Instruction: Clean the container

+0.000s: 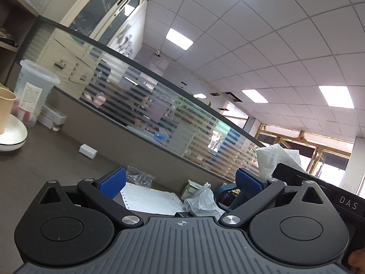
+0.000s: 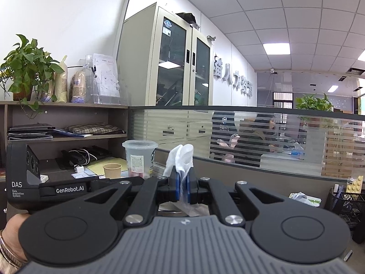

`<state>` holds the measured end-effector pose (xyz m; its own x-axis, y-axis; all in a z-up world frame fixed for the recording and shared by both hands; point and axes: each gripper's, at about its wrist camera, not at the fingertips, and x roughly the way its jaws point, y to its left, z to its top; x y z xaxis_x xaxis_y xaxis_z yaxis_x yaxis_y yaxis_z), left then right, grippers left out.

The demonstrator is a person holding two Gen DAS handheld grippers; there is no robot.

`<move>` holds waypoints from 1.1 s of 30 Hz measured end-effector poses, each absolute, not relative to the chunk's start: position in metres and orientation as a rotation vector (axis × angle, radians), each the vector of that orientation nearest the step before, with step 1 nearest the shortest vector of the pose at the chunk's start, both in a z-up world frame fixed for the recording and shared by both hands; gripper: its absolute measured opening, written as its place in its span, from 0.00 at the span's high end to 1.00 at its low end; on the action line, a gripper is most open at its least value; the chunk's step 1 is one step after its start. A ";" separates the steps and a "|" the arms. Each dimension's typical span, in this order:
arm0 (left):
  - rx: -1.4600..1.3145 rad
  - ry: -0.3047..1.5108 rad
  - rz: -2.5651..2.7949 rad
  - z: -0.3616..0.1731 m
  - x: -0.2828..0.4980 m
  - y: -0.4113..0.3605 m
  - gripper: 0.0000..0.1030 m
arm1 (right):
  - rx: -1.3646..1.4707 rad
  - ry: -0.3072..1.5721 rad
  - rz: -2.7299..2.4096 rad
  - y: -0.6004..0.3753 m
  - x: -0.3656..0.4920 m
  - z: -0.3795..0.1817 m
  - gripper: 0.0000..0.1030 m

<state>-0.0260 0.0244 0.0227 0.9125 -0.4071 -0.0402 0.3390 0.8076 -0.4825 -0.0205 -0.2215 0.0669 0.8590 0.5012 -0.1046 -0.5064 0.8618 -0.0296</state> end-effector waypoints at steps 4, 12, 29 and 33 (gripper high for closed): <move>-0.489 0.146 -0.399 0.022 -0.028 0.025 0.00 | -0.074 0.107 0.535 -0.217 -0.019 0.065 0.93; -0.489 0.138 -0.420 0.021 -0.036 0.024 0.00 | -0.078 0.112 0.543 -0.216 -0.020 0.065 0.93; -0.132 0.121 -0.773 -0.004 -0.062 -0.020 0.00 | -0.056 0.128 0.572 -0.218 -0.020 0.067 0.93; -0.167 0.117 -0.759 -0.010 -0.055 -0.032 0.06 | -0.057 0.123 0.566 -0.218 -0.021 0.067 0.93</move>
